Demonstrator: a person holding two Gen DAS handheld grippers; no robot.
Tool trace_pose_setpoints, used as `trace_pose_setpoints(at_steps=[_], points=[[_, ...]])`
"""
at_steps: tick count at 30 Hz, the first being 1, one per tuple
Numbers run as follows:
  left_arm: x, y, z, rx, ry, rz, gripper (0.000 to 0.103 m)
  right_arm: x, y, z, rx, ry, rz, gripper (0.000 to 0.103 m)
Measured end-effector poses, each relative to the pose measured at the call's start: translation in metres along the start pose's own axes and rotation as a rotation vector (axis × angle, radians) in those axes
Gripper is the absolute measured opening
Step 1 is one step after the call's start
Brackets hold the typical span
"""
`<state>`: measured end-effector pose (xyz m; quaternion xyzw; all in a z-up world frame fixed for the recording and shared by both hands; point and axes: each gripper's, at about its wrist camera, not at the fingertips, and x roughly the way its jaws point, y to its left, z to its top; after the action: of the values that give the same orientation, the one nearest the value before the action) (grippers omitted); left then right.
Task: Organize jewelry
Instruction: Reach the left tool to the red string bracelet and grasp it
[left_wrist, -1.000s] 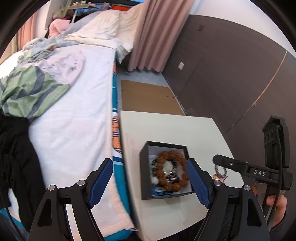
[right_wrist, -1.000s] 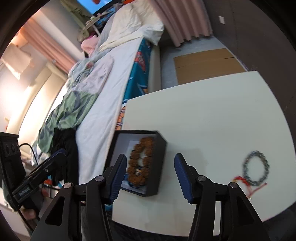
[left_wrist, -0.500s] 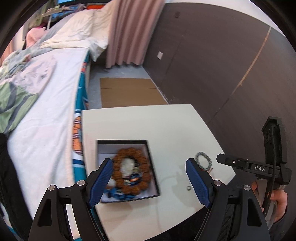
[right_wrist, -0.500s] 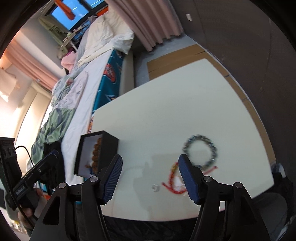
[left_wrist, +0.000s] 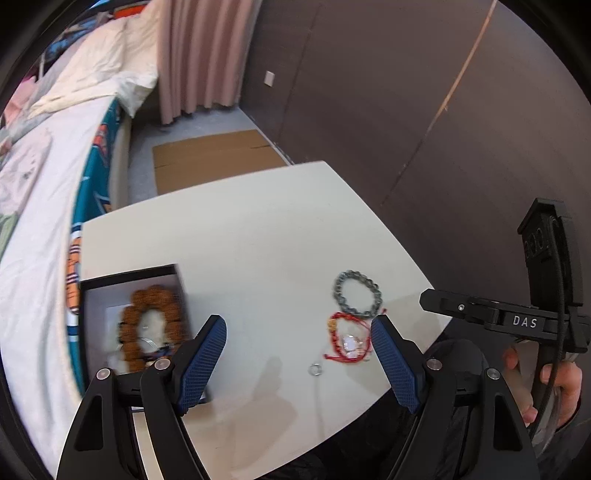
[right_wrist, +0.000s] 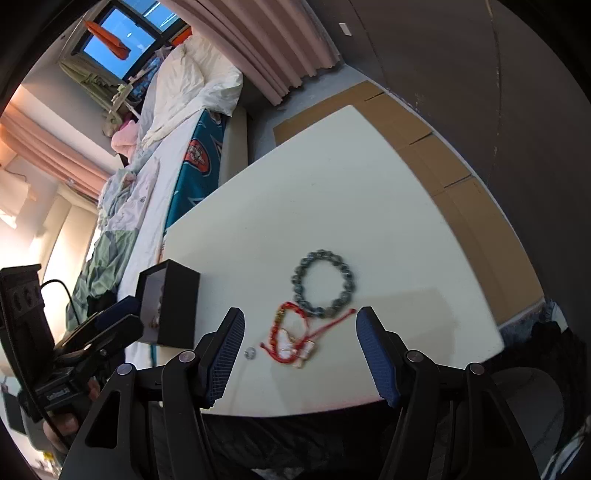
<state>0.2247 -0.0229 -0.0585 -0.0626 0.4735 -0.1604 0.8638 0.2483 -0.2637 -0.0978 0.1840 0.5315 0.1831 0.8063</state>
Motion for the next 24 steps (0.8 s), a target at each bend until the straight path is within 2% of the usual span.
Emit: trace_pose_setpoints(at_steps=[3, 5, 10, 16, 24], points=[[0.012, -0.015, 0.001, 0.026, 0.025, -0.005, 0.066, -0.006, -0.013, -0.002, 0.009, -0.01, 0.0, 0.064], [0.023, -0.022, 0.005, 0.038, 0.046, -0.008, 0.053, -0.009, -0.021, -0.002, 0.015, -0.015, 0.003, 0.064], [0.048, -0.044, 0.004, 0.063, 0.11, -0.04, 0.039, -0.016, -0.038, -0.006, 0.027, -0.023, 0.01, 0.064], [0.08, -0.06, 0.002, 0.052, 0.198, -0.039, 0.036, -0.019, -0.059, -0.012, 0.053, -0.018, 0.009, 0.063], [0.108, -0.072, 0.003, 0.043, 0.271, -0.001, 0.036, -0.024, -0.079, -0.015, 0.083, -0.022, 0.004, 0.063]])
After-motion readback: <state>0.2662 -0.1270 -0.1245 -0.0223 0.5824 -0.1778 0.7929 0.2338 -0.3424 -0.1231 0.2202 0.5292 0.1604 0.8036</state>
